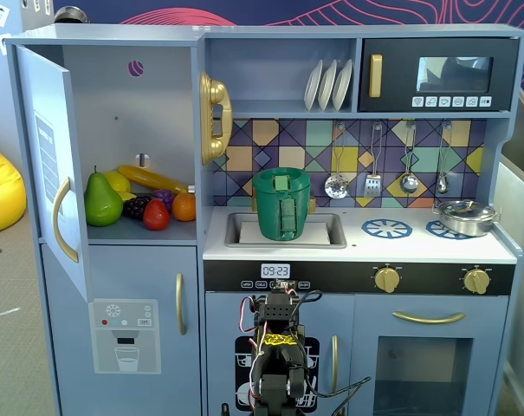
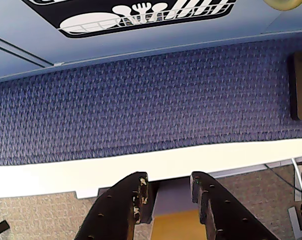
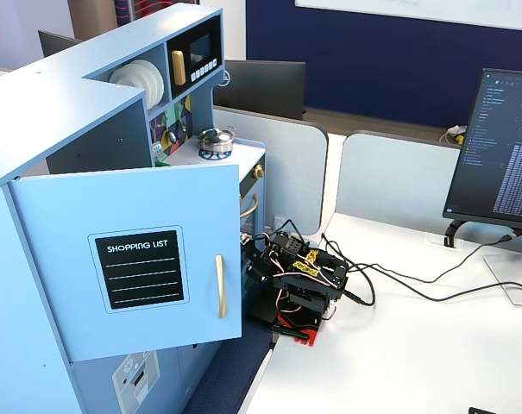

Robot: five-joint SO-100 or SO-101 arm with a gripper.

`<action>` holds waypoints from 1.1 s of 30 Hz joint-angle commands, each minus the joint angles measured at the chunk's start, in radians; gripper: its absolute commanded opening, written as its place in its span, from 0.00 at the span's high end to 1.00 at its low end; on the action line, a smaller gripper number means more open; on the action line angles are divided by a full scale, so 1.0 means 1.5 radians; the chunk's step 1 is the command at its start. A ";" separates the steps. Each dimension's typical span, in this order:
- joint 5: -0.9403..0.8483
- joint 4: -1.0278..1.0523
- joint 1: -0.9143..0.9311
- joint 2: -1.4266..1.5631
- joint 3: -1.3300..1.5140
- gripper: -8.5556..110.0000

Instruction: Close the left cabinet door

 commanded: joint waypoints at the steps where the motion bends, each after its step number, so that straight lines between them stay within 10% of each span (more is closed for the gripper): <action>1: 0.034 0.090 -0.059 -0.002 0.015 0.93; 18: -0.048 -0.538 -1.062 -0.146 -0.212 0.93; 33: -0.165 -0.756 -1.275 -0.601 -0.595 0.93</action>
